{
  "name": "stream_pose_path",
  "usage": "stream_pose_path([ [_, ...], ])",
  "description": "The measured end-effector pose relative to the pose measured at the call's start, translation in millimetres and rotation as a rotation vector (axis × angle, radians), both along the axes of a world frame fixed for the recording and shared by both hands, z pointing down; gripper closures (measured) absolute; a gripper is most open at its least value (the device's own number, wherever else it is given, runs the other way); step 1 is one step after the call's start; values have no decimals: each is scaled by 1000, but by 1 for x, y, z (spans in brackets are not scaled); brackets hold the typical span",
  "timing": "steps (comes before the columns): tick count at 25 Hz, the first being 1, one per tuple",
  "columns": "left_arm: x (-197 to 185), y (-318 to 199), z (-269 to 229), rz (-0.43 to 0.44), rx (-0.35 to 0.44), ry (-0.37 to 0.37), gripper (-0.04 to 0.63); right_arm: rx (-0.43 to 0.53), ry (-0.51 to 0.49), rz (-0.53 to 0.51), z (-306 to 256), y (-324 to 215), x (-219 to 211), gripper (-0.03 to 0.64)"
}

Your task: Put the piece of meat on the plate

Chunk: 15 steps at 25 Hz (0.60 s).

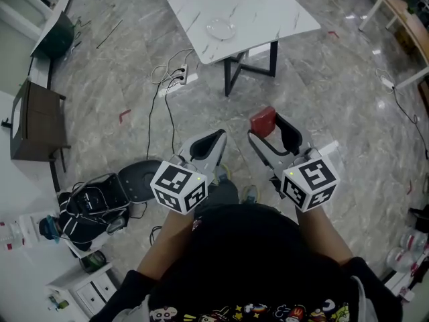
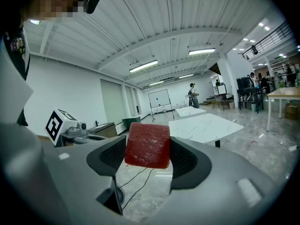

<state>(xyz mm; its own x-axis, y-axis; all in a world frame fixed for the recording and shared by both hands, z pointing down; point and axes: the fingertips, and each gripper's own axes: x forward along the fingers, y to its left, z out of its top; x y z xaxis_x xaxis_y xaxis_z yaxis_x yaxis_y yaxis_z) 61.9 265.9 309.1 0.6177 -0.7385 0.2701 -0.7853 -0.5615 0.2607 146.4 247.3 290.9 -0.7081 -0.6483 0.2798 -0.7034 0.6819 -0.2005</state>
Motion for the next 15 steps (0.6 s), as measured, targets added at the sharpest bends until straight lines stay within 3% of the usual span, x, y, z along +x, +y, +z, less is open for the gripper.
stream_pose_path([
  [15, -53, -64, -5, 119, -6, 34, 595, -18, 43, 80, -2, -51, -63, 298],
])
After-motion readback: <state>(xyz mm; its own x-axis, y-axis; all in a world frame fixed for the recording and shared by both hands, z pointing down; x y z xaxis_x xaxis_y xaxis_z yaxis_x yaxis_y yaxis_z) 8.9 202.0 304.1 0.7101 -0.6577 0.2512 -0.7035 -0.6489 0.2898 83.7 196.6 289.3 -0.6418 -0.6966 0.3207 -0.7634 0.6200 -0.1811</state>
